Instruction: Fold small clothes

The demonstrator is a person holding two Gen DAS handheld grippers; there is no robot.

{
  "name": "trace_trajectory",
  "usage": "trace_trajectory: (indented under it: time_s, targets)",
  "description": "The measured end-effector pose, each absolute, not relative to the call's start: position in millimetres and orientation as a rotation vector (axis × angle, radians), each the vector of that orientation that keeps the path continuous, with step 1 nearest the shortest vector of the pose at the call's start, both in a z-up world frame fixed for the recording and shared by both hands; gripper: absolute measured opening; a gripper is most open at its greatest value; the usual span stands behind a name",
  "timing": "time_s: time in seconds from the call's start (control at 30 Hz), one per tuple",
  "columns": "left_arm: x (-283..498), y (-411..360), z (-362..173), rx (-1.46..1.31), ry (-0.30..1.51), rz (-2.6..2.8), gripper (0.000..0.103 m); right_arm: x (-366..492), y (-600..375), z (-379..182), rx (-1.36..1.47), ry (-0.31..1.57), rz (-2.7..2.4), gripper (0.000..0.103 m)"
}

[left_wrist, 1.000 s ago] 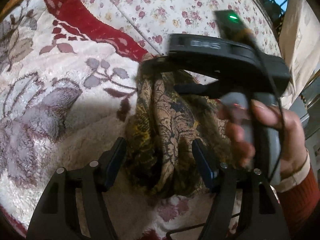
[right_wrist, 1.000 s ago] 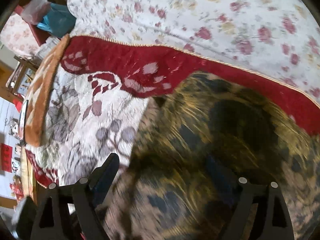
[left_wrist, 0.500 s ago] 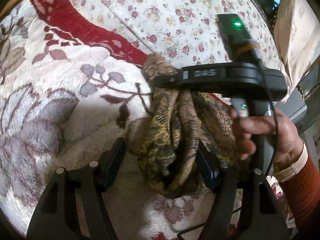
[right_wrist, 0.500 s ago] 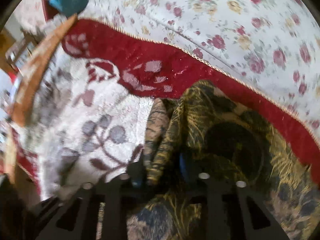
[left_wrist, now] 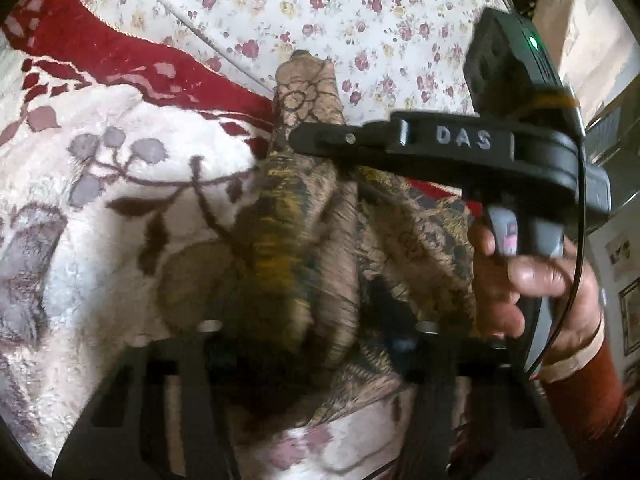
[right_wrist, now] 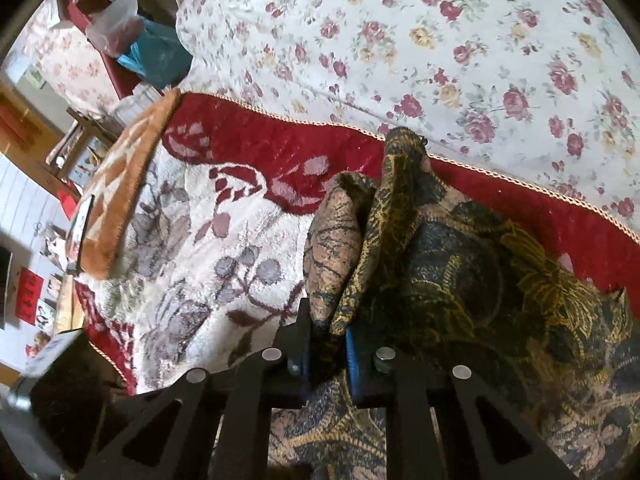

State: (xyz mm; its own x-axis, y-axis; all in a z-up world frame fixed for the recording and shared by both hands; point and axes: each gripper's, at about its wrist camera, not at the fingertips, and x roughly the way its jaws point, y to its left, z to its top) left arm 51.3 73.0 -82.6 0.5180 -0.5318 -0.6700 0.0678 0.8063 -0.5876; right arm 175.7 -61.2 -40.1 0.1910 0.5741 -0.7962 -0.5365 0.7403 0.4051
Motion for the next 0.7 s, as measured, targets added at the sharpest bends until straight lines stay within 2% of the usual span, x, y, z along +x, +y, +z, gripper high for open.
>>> trace_trajectory:
  time_s: [0.03,0.1,0.23,0.3,0.33,0.37,0.4,0.43,0.5,0.53,0.57,0.67,0.7]
  targets:
    - [51,73,-81,-0.541,0.959,-0.382,0.029,176,-65,-39,0.051,1.136,0.781,0.013]
    - [50,72,-76,-0.550,0.931,-0.394,0.022,179,-71,-40,0.088,1.148,0.785,0.013]
    - [46,63,-69,-0.525,0.902,-0.411,0.021,187,-68,-41,0.124,1.198,0.788,0.014]
    - [48,60,-68,-0.525,0.899,-0.419,0.021,188,-57,-38,0.073,1.202,0.781,0.021]
    - [48,59,-67,-0.524,0.897,-0.422,0.022,187,-53,-37,0.047,1.200,0.774,0.041]
    - [46,59,-67,-0.522,0.895,-0.425,0.022,187,-43,-36,-0.004,1.195,0.761,0.071]
    - [45,58,-66,-0.518,0.894,-0.427,0.022,187,-36,-38,-0.037,1.196,0.758,0.083]
    - [45,57,-66,-0.514,0.895,-0.426,0.022,186,-30,-41,-0.071,1.198,0.757,0.088]
    - [45,58,-66,-0.513,0.897,-0.423,0.021,183,-16,-50,-0.159,1.205,0.741,0.080]
    - [45,59,-66,-0.517,0.902,-0.419,0.022,182,-14,-55,-0.176,1.212,0.726,0.053]
    - [46,59,-67,-0.518,0.907,-0.411,0.021,181,-15,-58,-0.183,1.211,0.703,0.034]
    - [46,57,-61,-0.506,0.915,-0.421,0.021,175,-39,-47,-0.123,1.139,0.716,0.021]
    - [44,53,-54,-0.487,0.913,-0.434,0.021,174,-49,-41,-0.100,1.122,0.725,0.020]
